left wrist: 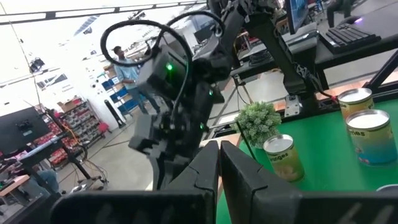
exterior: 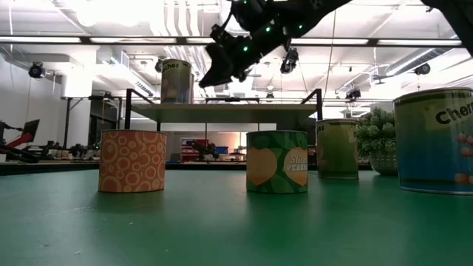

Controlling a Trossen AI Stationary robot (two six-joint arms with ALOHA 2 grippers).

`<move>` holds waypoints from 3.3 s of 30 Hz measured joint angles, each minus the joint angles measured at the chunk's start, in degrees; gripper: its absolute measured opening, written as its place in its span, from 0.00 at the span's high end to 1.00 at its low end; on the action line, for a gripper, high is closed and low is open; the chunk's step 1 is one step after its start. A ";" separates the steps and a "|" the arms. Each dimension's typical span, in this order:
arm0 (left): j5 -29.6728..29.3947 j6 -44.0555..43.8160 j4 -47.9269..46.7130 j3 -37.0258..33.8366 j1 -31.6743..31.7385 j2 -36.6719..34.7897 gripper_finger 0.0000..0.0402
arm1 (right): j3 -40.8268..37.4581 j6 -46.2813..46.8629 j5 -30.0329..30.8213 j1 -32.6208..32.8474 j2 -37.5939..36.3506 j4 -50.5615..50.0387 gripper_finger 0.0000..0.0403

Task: Pick and place cans onto a shelf
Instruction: Put the left canned pineapple on the shelf, then put the canned oranges on the shelf

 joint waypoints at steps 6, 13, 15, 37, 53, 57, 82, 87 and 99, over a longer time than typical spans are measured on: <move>0.00 0.00 -0.02 0.00 0.00 0.00 1.00 | 0.55 0.33 -0.19 0.04 0.75 2.29 0.97; 0.00 0.01 -0.02 0.00 0.00 0.00 1.00 | 0.57 0.30 -0.20 0.55 0.75 3.52 0.97; 0.00 0.00 -0.02 0.00 0.00 0.00 1.00 | 0.57 0.30 -0.20 0.66 0.75 3.48 0.97; 0.00 0.02 -0.05 0.00 0.00 0.00 1.00 | 0.57 -0.10 0.37 1.66 0.53 5.04 0.97; 0.00 -0.02 -0.22 0.00 0.00 0.00 1.00 | 0.59 3.56 0.24 12.46 -10.32 -19.07 0.97; 0.00 -0.57 -0.20 0.00 0.00 0.00 1.00 | 0.59 10.86 0.22 16.11 -12.25 -31.77 0.97; 0.02 -1.07 -0.22 0.00 0.00 0.00 1.00 | -19.49 41.41 11.28 18.85 -25.66 -56.43 0.72; 0.02 -1.07 -0.24 0.00 0.00 0.01 1.00 | -22.82 44.18 12.92 18.72 -26.35 -55.24 0.48; 0.02 -1.07 -0.35 0.00 -0.01 0.01 1.00 | -30.40 38.91 17.37 18.86 -26.20 -48.41 0.09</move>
